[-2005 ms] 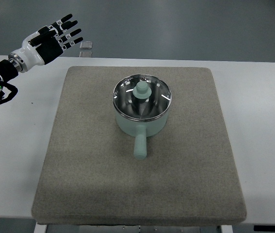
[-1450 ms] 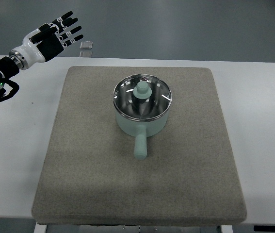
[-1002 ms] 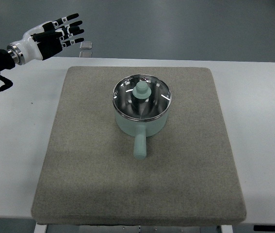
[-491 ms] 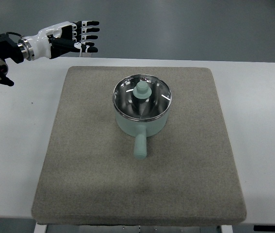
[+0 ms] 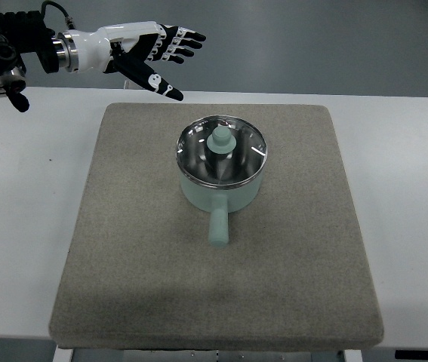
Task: Place lid left of pot with left hand
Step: 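Move the left hand over the glass lid toward its green knob, then lower the left hand and close its fingers around the lid knob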
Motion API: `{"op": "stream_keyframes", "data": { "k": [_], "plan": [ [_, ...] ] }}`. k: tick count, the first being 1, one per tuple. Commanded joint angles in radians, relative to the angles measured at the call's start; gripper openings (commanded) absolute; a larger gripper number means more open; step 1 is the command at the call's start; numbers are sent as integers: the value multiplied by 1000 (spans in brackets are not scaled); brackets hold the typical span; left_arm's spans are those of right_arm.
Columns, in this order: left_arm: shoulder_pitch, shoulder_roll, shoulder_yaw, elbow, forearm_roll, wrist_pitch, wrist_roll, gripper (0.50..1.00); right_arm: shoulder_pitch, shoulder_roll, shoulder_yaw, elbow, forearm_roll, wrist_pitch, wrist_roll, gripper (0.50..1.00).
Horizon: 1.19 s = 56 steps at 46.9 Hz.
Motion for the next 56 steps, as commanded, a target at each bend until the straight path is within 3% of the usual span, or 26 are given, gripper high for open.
{"op": "stream_keyframes", "data": {
  "k": [1, 27, 43, 56],
  "plan": [
    [-18, -1, 0, -31, 91, 0, 0, 996, 0, 0, 0, 0, 0, 0, 0, 921],
    [-110, -38, 115, -223, 510, 0, 0, 994, 0, 0, 0, 0, 0, 0, 0, 921],
    [-93, -130, 137, -234, 708, 0, 0, 996, 0, 0, 0, 0, 1, 0, 0, 921],
    [-99, -141, 137, -234, 778, 0, 0, 988, 0, 0, 0, 0, 1, 0, 0, 921]
  ]
}}
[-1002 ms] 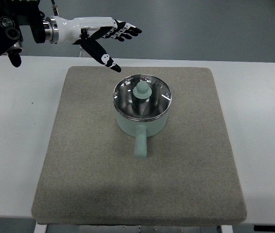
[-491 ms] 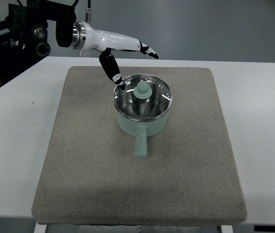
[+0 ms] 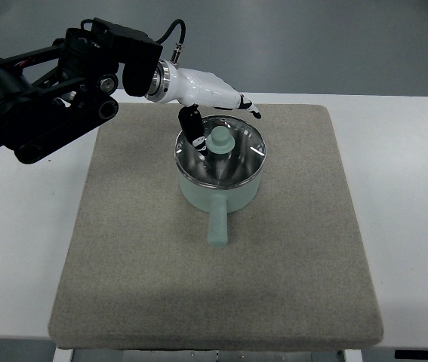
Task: Place lid left of pot with left hand
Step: 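Lower the left hand and close its fingers around the lid knob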
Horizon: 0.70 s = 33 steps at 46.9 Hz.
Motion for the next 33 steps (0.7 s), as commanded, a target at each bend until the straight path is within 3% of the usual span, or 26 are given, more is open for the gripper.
{"op": "stream_keyframes", "data": {
  "k": [1, 8, 23, 33],
  "plan": [
    [1, 0, 0, 0, 18, 0, 0, 988, 0, 0, 0, 0, 0, 0, 0, 923],
    [2, 0, 0, 2, 26, 0, 0, 973, 0, 0, 0, 0, 0, 0, 0, 921],
    [2, 0, 2, 0, 28, 0, -2, 821, 0, 0, 0, 0, 0, -1, 0, 921],
    [2, 0, 3, -1, 29, 0, -2, 784, 0, 0, 0, 0, 1, 0, 0, 923]
  ]
}}
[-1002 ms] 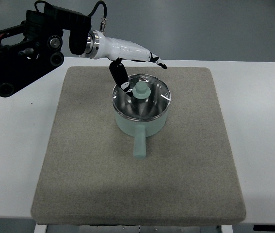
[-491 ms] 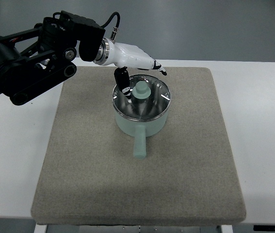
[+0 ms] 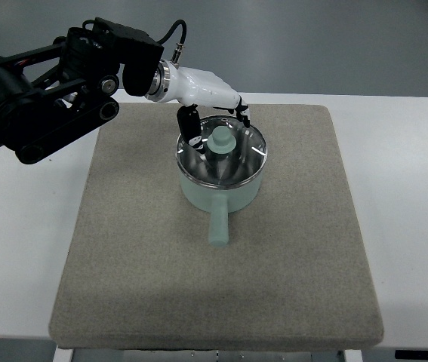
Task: Place lid left of pot with left hand
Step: 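Lower the left hand and close its fingers around the lid knob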
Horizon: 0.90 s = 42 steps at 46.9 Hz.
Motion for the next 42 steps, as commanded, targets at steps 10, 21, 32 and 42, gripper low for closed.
{"op": "stream_keyframes", "data": {
  "k": [10, 21, 32, 42],
  "plan": [
    [2, 0, 5, -3, 3, 0, 1, 739, 0, 0, 0, 0, 0, 0, 0, 921],
    [1, 0, 5, -5, 3, 0, 1, 679, 0, 0, 0, 0, 1, 0, 0, 923],
    [2, 0, 5, -5, 3, 0, 1, 673, 0, 0, 0, 0, 0, -1, 0, 921],
    [-1, 0, 2, -6, 5, 0, 1, 621, 0, 0, 0, 0, 0, 0, 0, 921]
  ]
}}
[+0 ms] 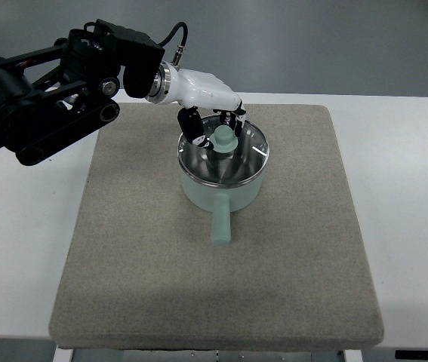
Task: Place lid left of pot with left hand
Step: 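Lower the left hand and close its fingers around the lid knob, then lift the glass lid off the saucepan with the left hand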
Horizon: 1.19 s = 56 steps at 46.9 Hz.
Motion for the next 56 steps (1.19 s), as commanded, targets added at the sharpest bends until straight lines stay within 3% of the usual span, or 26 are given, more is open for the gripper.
{"op": "stream_keyframes", "data": {
  "k": [1, 9, 13, 16, 49, 56],
  "plan": [
    [-1, 1, -1, -4, 1, 0, 0, 613, 0, 0, 0, 0, -1, 0, 0, 921],
    [-1, 3, -1, -15, 1, 0, 0, 553, 0, 0, 0, 0, 1, 0, 0, 921],
    [1, 3, 1, -16, 1, 0, 0, 548, 0, 0, 0, 0, 1, 0, 0, 923],
    [-1, 3, 1, -16, 1, 0, 0, 500, 0, 0, 0, 0, 1, 0, 0, 921],
    [-22, 20, -18, -16, 0, 0, 0, 500, 0, 0, 0, 0, -1, 0, 0, 921],
    [-45, 72, -21, -62, 0, 0, 1, 500, 0, 0, 0, 0, -1, 0, 0, 923]
  ]
}}
